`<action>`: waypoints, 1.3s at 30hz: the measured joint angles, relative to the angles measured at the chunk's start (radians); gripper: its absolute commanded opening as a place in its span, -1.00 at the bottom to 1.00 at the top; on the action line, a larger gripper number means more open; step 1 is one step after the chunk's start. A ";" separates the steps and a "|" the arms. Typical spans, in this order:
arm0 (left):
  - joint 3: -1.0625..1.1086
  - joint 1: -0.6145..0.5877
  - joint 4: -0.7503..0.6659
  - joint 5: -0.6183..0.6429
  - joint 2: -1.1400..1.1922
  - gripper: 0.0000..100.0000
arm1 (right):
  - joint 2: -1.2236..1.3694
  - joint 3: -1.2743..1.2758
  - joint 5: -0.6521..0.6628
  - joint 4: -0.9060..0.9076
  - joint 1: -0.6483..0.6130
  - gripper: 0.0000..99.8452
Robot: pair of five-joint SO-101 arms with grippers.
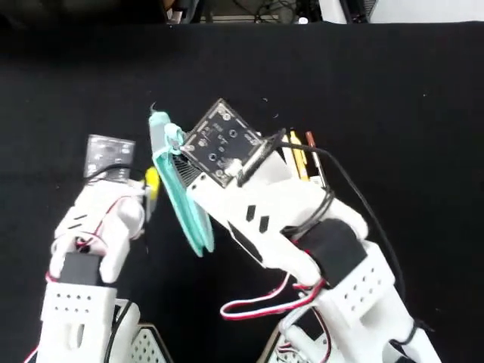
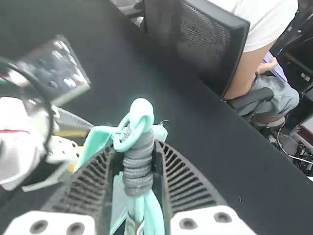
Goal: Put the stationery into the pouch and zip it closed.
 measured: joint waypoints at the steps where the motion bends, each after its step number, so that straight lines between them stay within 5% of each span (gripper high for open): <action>1: -0.011 -0.011 0.021 0.000 -0.017 -0.67 | 0.014 -0.002 0.000 -0.003 0.000 -0.97; 8: -0.147 -0.023 0.212 0.020 -0.170 -0.66 | 0.046 -0.005 -0.002 -0.012 -0.002 -0.97; 17: -0.284 -0.031 0.292 -0.038 -0.241 -0.66 | 0.046 -0.012 0.055 0.008 -0.003 -0.97; 24: -0.557 -0.032 0.404 -0.081 0.028 -0.66 | 0.046 -0.011 0.110 0.114 -0.005 -0.97; 34: -1.134 0.064 0.902 -0.239 0.345 -0.66 | 0.044 0.063 0.112 0.120 -0.066 -0.97; 39: -1.227 0.135 0.996 -0.253 0.381 -0.66 | -0.032 0.161 0.117 0.140 -0.081 -0.97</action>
